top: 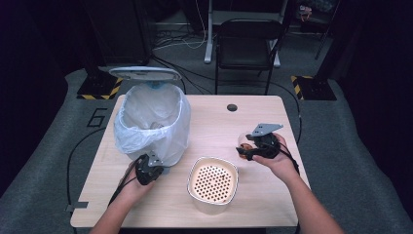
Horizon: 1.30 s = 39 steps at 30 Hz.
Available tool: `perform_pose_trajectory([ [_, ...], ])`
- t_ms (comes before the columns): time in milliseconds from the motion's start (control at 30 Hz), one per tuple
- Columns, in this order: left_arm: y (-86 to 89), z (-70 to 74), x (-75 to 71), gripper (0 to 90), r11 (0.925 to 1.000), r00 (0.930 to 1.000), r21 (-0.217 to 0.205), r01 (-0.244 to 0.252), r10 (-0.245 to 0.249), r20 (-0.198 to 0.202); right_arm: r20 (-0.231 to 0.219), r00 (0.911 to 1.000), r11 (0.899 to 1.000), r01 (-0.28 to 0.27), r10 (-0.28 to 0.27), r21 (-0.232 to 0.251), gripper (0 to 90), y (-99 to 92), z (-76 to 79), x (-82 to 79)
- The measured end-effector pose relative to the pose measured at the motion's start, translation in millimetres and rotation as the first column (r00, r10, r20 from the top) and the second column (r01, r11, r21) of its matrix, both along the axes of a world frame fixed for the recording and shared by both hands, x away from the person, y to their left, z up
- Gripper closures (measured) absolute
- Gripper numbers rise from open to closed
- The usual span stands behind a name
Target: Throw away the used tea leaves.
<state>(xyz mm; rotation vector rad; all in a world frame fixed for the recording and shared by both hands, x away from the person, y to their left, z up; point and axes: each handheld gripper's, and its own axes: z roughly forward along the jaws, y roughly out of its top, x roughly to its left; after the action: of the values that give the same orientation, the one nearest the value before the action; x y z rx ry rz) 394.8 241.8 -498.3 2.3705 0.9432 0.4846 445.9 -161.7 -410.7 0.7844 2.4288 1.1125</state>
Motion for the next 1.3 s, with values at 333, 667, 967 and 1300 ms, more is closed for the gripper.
perform_pose_trajectory([
  [333, 0.3, 0.2, -0.2, 90.0, 1.0, 1.0, -0.002, -0.001, 0.001, -0.003, 0.014, 0.9983, 0.998, -0.055, 0.056, -0.016, 34.0, 20.0, 17.9, 4.0],
  [667, 0.0, -0.3, -0.2, 90.0, 1.0, 1.0, -0.005, -0.003, 0.003, 0.001, 0.065, 0.9877, 0.99, -0.14, 0.142, -0.03, 33.8, 36.0, 25.9, 8.2],
  [967, -0.1, -0.3, -0.1, 90.0, 1.0, 1.0, -0.002, -0.002, 0.002, 0.004, 0.163, 0.9545, 0.967, -0.238, 0.249, -0.089, 33.3, 52.8, 41.6, -0.2],
  [1300, 0.1, -0.1, 0.0, 90.0, 1.0, 1.0, -0.001, 0.001, -0.001, 0.001, 0.22, 0.9193, 0.943, -0.301, 0.326, -0.139, 33.5, 70.8, 57.6, -12.3],
])
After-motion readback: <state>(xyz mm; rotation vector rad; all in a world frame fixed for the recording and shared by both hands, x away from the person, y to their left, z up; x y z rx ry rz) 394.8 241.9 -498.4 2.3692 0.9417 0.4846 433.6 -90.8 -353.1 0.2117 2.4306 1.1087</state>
